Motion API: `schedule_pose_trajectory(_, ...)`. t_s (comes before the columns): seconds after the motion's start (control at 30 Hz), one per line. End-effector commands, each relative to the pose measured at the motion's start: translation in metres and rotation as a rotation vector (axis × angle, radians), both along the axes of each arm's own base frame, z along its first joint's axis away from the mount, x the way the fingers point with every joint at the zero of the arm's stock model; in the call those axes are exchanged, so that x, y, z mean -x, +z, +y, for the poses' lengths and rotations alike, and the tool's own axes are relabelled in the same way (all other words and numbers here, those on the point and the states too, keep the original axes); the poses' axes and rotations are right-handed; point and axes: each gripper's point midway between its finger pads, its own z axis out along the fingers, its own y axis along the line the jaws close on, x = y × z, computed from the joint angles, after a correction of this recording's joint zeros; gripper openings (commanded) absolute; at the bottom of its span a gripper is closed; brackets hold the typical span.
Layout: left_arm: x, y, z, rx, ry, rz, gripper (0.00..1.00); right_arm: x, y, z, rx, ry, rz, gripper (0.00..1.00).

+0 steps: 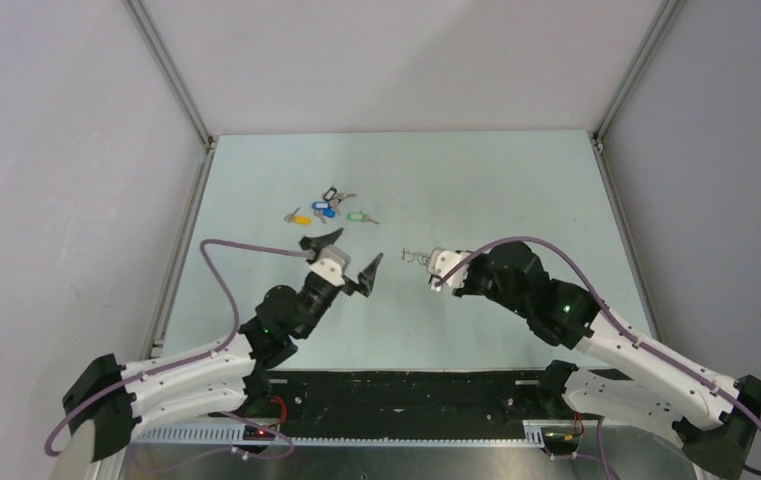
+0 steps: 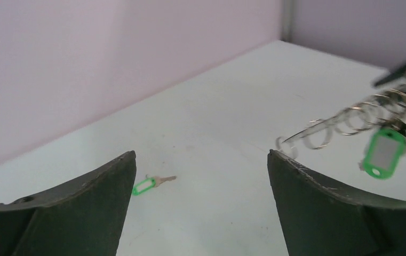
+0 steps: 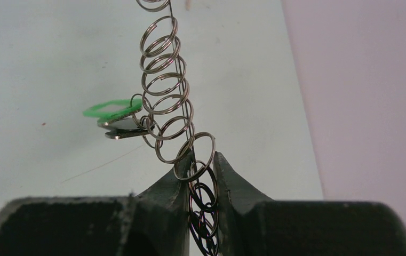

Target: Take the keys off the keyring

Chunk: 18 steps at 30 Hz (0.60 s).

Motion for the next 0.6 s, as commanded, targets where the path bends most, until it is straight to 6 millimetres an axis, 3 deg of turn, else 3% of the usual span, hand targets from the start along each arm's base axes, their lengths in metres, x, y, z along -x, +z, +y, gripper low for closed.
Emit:
schedule_pose_trajectory(0.0, -0.021, 0.007, 0.047, 0.286, 0.217, 0.118, 0.99, -0.021, 0.038, -0.012, -0.183, -0.173, -0.06, 0.0)
schedule_pose_trajectory(0.2, -0.019, 0.006, 0.044, 0.34, 0.178, 0.151, 1.0, -0.034, 0.037, -0.022, -0.271, -0.3, -0.037, 0.0)
schedule_pose_trajectory(0.4, 0.0, 0.005, 0.005, 0.279, -0.048, 0.151, 1.0, -0.039, 0.035, -0.019, -0.383, -0.326, 0.014, 0.0)
schedule_pose_trajectory(0.57, 0.02, -0.001, -0.033, 0.18, -0.261, 0.143, 0.83, -0.036, 0.038, -0.004, -0.421, -0.266, 0.033, 0.0)
